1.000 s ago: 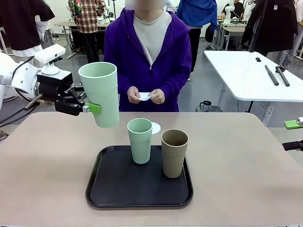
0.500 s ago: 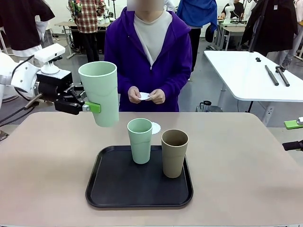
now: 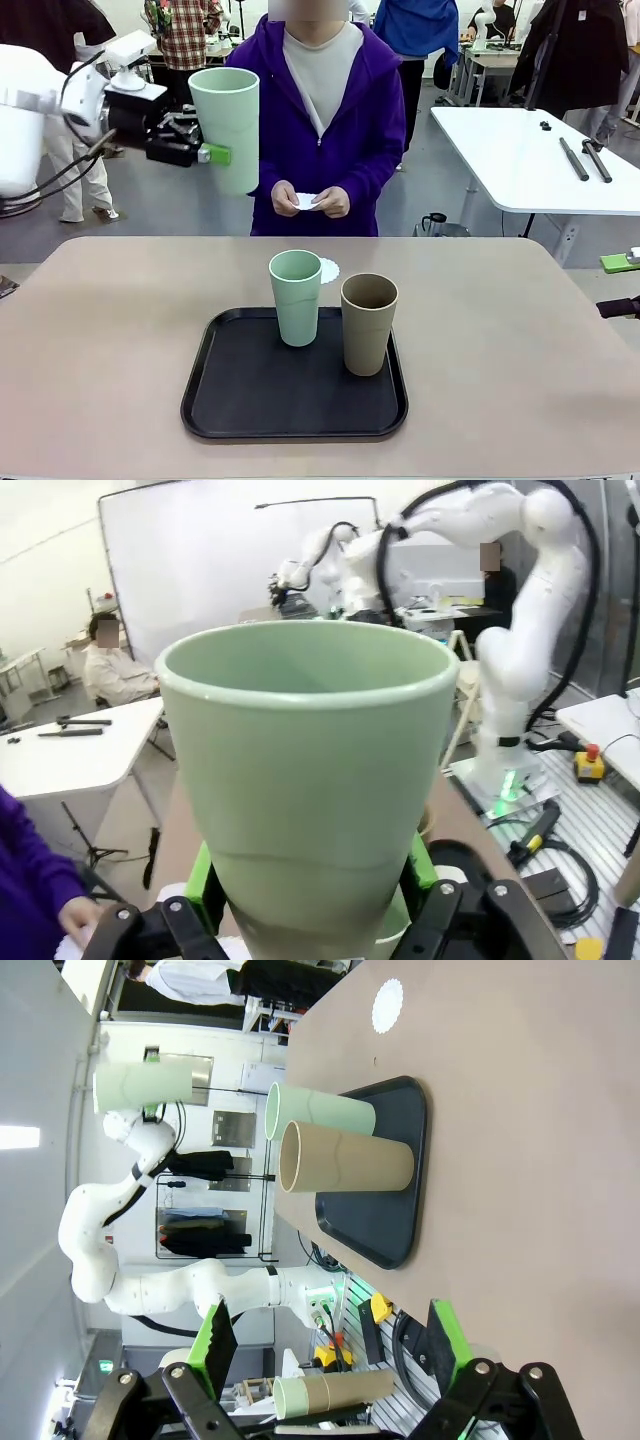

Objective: Place coasters on the table and set cups on them.
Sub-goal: Pick up one Reusable plastic cup and place it on a coaster set by the human.

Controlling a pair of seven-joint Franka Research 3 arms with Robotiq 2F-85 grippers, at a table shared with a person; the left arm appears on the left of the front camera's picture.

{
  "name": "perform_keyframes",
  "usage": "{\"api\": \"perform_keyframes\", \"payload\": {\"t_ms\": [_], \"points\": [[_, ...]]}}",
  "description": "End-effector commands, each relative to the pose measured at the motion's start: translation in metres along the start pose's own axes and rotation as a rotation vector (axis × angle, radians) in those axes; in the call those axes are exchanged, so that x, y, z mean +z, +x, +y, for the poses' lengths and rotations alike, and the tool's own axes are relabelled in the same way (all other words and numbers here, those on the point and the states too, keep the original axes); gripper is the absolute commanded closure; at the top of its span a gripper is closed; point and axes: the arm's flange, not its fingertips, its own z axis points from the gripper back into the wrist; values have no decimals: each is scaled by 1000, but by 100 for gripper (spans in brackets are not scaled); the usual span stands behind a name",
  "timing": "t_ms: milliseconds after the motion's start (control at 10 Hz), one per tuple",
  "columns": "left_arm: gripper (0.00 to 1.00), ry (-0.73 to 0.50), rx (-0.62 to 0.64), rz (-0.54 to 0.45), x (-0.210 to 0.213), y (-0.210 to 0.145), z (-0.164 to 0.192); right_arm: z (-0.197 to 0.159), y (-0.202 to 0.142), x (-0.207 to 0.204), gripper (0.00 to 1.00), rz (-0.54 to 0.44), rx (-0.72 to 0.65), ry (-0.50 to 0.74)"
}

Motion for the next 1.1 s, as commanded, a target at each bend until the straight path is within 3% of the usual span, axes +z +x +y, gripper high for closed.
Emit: {"api": "perform_keyframes", "payload": {"t_ms": [0,300,1000], "points": [[15,-9,49,28,4,-18,49,0,3,0,0,-12,7,23],[15,-65,106,14,-19,-71,97,0,3,0,0,-12,7,23],[15,-187,194,-27,-111,-164,120,0,3,0,0,-12,7,23]]}}
